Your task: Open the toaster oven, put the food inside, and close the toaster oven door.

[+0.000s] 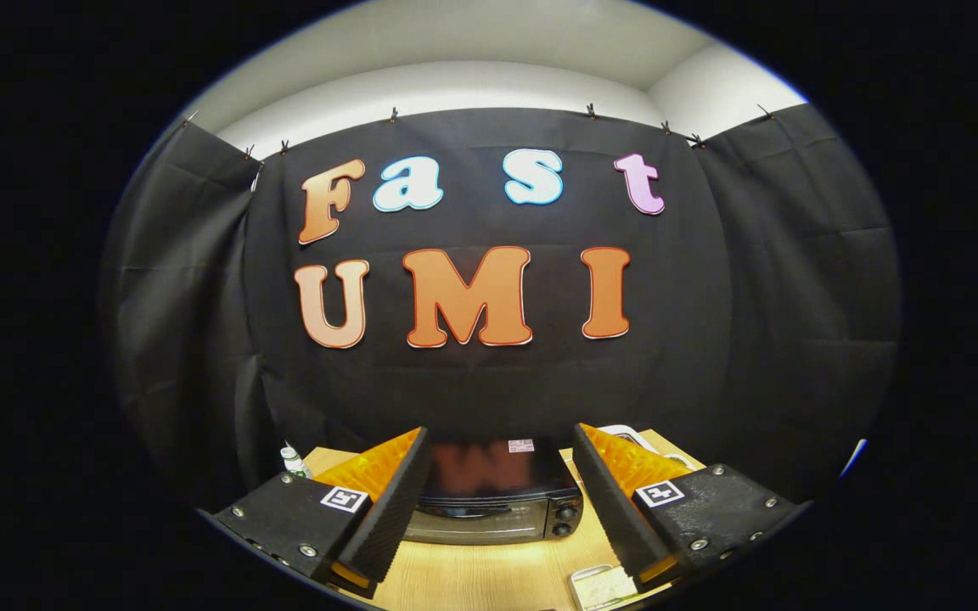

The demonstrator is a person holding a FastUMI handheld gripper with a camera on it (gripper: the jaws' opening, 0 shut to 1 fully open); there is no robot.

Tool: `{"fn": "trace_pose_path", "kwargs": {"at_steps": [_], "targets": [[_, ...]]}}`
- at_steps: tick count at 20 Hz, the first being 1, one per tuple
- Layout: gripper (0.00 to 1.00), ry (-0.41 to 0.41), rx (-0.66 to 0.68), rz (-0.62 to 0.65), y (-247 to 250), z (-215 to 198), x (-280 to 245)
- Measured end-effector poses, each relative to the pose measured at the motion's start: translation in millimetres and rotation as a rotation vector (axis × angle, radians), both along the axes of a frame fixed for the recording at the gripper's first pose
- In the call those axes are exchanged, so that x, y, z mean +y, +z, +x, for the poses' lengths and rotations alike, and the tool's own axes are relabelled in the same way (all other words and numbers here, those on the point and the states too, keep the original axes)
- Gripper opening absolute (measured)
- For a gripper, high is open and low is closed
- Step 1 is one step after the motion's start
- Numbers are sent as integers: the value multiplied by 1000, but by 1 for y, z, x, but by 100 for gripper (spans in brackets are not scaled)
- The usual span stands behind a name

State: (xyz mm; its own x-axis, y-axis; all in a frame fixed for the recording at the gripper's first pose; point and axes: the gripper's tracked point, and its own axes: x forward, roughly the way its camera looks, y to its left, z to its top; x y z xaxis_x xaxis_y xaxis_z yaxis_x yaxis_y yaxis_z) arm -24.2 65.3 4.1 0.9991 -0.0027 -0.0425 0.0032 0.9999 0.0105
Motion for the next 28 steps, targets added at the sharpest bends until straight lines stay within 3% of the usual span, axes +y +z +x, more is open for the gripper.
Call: {"fn": "trace_pose_path", "kwargs": {"at_steps": [13,20,28], "targets": [[99,19,20,-16,-18,29,18],[99,15,62,-55,-65,89,29],[99,8,224,-83,-154,150,42]]}}
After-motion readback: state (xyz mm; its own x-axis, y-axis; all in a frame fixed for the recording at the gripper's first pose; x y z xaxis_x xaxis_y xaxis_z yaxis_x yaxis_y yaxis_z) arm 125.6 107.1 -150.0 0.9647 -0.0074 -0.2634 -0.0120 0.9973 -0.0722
